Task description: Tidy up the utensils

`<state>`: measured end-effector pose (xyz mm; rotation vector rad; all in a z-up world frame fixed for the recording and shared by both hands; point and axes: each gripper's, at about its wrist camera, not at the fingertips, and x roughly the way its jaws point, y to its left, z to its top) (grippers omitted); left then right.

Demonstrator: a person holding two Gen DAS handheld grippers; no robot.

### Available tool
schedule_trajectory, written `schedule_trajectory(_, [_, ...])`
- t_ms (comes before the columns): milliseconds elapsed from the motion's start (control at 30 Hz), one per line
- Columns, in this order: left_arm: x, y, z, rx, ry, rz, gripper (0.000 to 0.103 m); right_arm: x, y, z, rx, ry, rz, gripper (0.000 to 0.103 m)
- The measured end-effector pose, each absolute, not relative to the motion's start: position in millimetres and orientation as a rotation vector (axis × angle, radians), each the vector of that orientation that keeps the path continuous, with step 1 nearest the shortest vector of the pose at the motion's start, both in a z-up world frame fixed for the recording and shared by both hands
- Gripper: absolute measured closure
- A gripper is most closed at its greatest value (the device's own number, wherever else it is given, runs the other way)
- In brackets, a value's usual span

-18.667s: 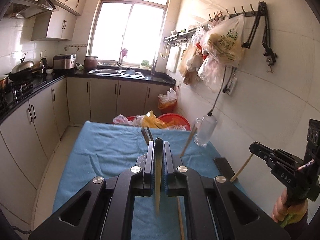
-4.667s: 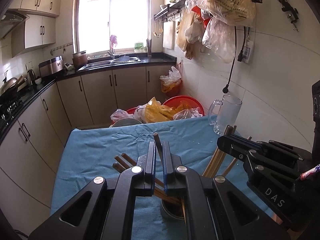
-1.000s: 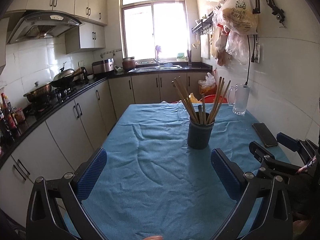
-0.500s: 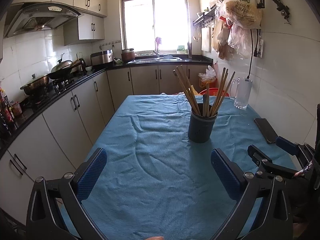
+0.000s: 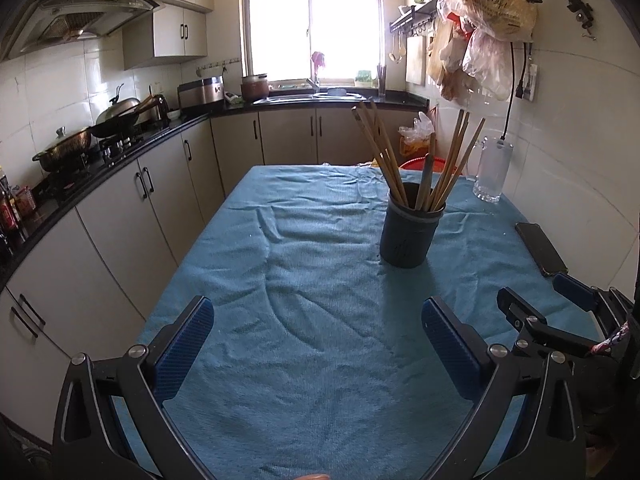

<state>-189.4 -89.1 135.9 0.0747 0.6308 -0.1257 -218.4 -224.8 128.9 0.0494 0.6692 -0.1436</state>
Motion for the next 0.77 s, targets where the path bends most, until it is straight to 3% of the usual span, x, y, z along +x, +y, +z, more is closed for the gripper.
schedule_trajectory(767, [-164, -85, 109, 0.055, 0.731, -0.135, 0.0, -199, -222, 109, 0.057, 0.735, -0.139, 0.023])
